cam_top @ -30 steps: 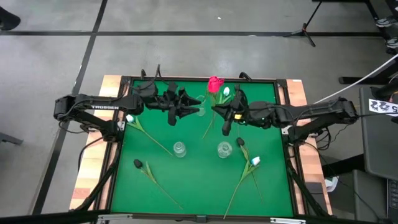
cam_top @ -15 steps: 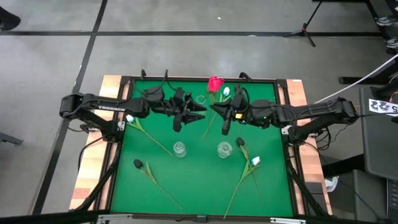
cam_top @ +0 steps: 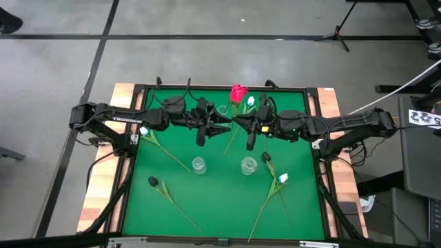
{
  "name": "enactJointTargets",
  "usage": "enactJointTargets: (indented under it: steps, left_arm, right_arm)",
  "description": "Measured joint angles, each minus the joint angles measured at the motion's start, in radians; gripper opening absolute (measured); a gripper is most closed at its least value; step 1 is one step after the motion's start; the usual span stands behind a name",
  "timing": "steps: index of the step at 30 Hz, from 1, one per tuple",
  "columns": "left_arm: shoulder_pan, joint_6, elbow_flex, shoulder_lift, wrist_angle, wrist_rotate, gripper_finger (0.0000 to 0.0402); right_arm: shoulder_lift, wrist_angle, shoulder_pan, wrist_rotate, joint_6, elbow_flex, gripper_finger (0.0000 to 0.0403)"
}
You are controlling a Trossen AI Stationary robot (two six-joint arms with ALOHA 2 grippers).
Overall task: Sort flowers into vase by color
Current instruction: Put the red tulip into the top transparent vase
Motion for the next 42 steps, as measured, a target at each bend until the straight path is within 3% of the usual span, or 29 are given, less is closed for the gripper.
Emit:
enactJointTargets:
  steps: [18, 37, 42]
  left_arm:
    - [0.000, 0.009, 0.000, 0.000, 0.000, -0.017, 0.0165]
    - [0.000, 0.032, 0.000, 0.000, 0.000, -0.016, 0.0015]
    - [0.000, 0.035, 0.000, -0.001, -0.001, -0.016, 0.0006]
  right_arm:
    - [0.021, 0.039, 0.000, -0.035, -0.008, 0.000, 0.0021]
    - [0.021, 0.040, 0.000, -0.051, -0.008, 0.000, 0.0021]
    - [0.021, 0.030, 0.000, -0.051, -0.008, 0.000, 0.0021]
